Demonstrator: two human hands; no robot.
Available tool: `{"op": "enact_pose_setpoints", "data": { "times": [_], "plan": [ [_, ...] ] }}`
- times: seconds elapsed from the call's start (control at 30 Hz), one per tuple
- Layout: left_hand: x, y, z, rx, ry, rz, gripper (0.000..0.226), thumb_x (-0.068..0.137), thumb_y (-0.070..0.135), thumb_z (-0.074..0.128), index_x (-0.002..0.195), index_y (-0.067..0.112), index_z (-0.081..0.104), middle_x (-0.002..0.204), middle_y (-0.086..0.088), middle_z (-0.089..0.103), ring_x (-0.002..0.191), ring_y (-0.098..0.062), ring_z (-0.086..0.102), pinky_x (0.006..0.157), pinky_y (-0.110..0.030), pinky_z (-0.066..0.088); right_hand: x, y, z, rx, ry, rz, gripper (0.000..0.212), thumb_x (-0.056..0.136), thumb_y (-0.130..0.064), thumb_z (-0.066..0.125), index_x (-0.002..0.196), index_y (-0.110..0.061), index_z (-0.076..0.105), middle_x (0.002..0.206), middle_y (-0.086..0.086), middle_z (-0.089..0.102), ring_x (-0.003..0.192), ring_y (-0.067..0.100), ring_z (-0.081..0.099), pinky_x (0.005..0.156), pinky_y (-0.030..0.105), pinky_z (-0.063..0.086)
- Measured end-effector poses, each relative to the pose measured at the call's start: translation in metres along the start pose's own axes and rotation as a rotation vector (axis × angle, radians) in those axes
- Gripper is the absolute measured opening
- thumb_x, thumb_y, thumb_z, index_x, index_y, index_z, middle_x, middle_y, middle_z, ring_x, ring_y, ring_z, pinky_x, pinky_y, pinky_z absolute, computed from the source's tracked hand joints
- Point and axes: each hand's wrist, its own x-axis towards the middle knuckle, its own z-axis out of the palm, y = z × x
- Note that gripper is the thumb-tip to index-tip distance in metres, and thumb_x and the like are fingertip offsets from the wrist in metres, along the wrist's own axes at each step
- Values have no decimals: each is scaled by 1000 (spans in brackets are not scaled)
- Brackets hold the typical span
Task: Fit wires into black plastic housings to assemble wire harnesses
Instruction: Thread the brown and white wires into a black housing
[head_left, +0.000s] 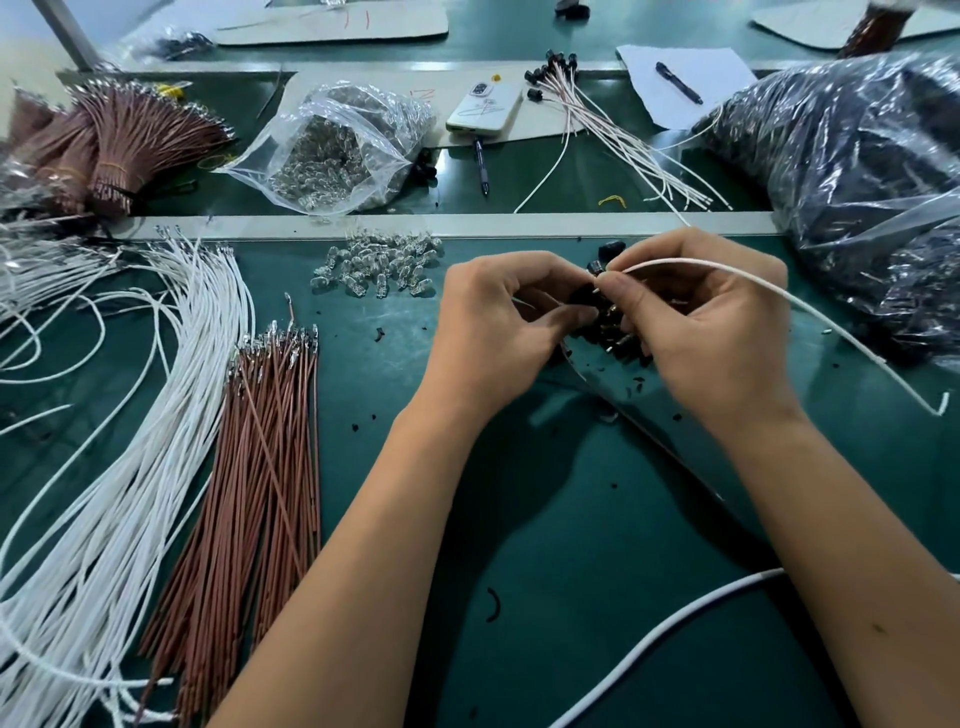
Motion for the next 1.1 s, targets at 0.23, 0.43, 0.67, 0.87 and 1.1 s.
{"op": "enact_pose_setpoints", "data": {
  "times": [0.23,0.43,0.67,0.87,1.1],
  "plan": [
    [-1,0,5,-71,-25,-38,12,79,0,82,89,6,79,80,-4,77,75,-23,74,74,-40,61,4,-1,-6,180,-47,286,12,80,-15,86,72,-18,77,60,-3,69,47,3,54,45,13,39],
    [0,9,7,-564,22,-318,8,84,-1,74,86,7,76,79,-10,76,68,-13,68,67,-23,54,6,-1,-8,364,-146,414,19,83,-36,80,75,-20,75,66,1,58,55,12,44,42,20,33],
    [2,20,14,-1015,83,-534,9,82,8,69,78,14,74,82,-5,76,67,-10,71,53,-16,49,-3,-4,6,146,-184,167,11,92,-20,79,81,-19,76,61,-15,65,54,-3,53,52,9,40],
    [4,17,9,-1027,83,-586,25,71,25,70,94,17,69,85,4,75,72,-9,61,66,-21,41,-4,-6,1,42,-285,128,13,89,-18,77,77,-12,73,63,5,64,60,9,50,55,30,39],
    [10,10,-33,-1318,188,-474,19,81,22,67,95,10,65,90,2,74,65,-6,63,59,-19,50,-4,-15,-15,131,-974,251,15,91,-13,70,77,-12,66,66,-4,57,60,9,48,54,19,39]
  ]
}}
